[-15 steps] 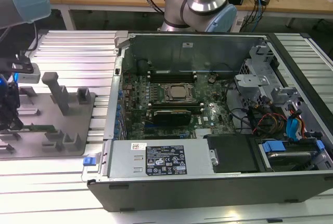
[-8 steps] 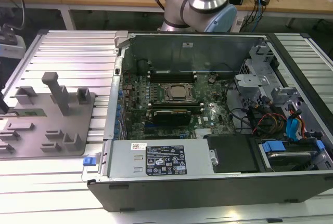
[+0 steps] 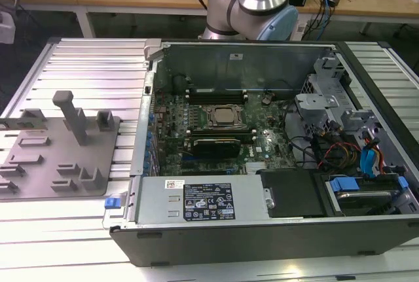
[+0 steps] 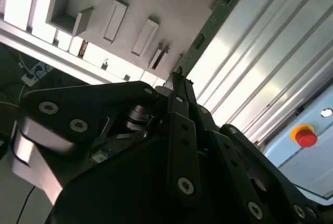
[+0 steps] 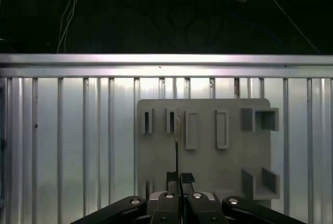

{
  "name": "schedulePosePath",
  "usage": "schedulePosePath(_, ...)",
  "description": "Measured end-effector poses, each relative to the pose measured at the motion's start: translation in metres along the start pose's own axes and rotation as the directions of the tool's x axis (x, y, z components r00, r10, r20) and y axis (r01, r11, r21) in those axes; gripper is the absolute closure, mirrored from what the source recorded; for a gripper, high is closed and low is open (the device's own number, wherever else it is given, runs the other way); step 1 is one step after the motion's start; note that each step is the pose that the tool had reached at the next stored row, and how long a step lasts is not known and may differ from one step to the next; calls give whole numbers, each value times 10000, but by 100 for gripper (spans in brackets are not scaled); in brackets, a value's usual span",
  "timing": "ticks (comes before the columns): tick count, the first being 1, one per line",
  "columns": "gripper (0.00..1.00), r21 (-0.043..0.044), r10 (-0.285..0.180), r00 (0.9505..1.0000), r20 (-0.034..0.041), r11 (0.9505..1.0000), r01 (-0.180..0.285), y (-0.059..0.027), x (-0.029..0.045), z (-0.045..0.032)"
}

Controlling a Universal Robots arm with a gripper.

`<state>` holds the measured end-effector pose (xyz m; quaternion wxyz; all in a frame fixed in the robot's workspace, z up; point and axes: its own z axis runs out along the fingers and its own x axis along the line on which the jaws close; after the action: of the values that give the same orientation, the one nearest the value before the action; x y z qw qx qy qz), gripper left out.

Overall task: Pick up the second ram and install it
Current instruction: 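Pick up the second ram and move it above second insertion slot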

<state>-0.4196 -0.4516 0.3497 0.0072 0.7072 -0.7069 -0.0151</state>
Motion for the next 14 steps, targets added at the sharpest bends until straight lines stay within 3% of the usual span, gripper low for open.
schedulePosePath(2, 91, 2, 0, 10000, -2, 10000, 0, 3, -1, -82)
schedulePosePath(5, 91, 12, 1, 10000, -13, 10000, -1, 12, -8, -386)
schedulePosePath(8, 91, 21, 1, 10000, -26, 10000, -1, 19, -14, -603)
schedulePosePath(14, 91, 54, 0, 10000, -27, 10000, 0, 28, -22, -873)
